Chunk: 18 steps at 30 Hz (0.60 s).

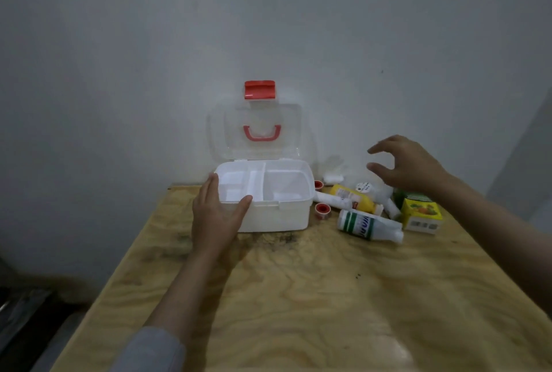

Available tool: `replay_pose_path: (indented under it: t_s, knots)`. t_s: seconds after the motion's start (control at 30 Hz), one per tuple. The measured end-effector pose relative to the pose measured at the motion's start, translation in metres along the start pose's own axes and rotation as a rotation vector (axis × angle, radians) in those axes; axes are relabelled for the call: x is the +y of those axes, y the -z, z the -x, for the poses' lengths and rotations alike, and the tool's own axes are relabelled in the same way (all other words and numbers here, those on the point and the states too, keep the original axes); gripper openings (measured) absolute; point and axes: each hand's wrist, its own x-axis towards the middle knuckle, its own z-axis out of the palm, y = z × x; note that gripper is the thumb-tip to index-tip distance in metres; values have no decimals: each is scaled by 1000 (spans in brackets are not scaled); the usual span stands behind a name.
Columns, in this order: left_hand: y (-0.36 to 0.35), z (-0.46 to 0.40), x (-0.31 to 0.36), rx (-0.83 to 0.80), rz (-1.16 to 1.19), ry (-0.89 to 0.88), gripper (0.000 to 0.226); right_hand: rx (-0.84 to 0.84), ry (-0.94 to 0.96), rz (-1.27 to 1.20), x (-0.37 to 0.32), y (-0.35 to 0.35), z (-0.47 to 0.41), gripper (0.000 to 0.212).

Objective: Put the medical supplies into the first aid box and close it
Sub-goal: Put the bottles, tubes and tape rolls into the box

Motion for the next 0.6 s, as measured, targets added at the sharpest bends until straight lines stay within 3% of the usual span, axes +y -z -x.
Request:
replay_pose_path:
  t_s: [0.13, 0.3, 0.6]
  knots:
    - [-4, 1, -1, 47, 83, 10, 84, -42, -296, 18, 45, -9, 42, 33]
    - [-10, 1, -3, 85, 131, 0, 82, -82, -469, -21, 64, -34, 78, 38]
    - [-13, 2, -7, 110, 119, -26, 79, 190, -562, -109, 61, -54, 92, 31]
